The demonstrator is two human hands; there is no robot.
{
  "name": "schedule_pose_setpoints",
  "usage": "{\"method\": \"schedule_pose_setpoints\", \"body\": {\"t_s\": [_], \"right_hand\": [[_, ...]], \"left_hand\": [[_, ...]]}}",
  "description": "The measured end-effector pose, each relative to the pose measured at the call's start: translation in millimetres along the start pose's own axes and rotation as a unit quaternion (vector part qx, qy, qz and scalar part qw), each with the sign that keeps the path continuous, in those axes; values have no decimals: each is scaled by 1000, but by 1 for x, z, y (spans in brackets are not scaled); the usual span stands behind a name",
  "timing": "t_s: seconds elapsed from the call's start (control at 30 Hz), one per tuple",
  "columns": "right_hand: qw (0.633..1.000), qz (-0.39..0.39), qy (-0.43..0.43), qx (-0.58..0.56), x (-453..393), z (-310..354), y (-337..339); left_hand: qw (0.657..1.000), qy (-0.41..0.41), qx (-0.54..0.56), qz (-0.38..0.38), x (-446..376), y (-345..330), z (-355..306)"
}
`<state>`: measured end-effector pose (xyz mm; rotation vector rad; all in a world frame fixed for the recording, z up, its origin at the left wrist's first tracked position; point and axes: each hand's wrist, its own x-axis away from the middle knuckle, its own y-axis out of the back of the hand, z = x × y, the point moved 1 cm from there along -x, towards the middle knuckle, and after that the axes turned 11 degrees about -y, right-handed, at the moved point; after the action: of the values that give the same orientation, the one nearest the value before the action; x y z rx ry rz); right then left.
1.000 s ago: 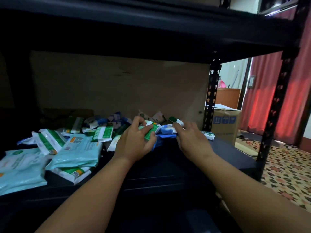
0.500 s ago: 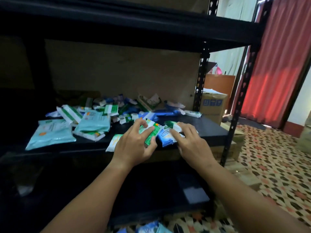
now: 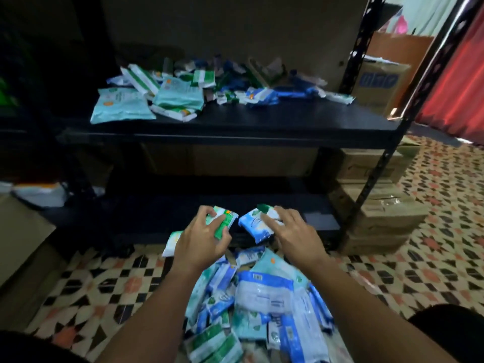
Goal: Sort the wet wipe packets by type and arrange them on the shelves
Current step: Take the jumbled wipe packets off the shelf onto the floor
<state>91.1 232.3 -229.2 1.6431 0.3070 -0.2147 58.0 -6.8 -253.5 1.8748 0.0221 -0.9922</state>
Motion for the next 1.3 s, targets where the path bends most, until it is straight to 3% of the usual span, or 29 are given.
{"method": "schedule_pose_setpoints", "body": {"t_s": [0.17,0.43,0.67,0.77,0.83,1.07,1.3], "right_hand": [[996,83,16,-8,13,34,-50],[978,197,19,-73,11,92,-100],[969,225,38,-90,10,113,-120],[966,240,26,-88,20,104,-136],[965,249,6,-77,23,92,-139],[966,247,-40,-72,15,69,-118],[979,188,-43,-68,-8,63,-78]], "left_hand": [[996,62,4,68,57,-23,24],[985,131,-17,108,106,-42,54],[970,207,10,130,125,-59,76],[942,262,13,212,138,-66,78],[930,291,14,226,141,-64,80],[949,254,13,185,122,-50,81],[977,180,-11,116,74,-21,72]]}}
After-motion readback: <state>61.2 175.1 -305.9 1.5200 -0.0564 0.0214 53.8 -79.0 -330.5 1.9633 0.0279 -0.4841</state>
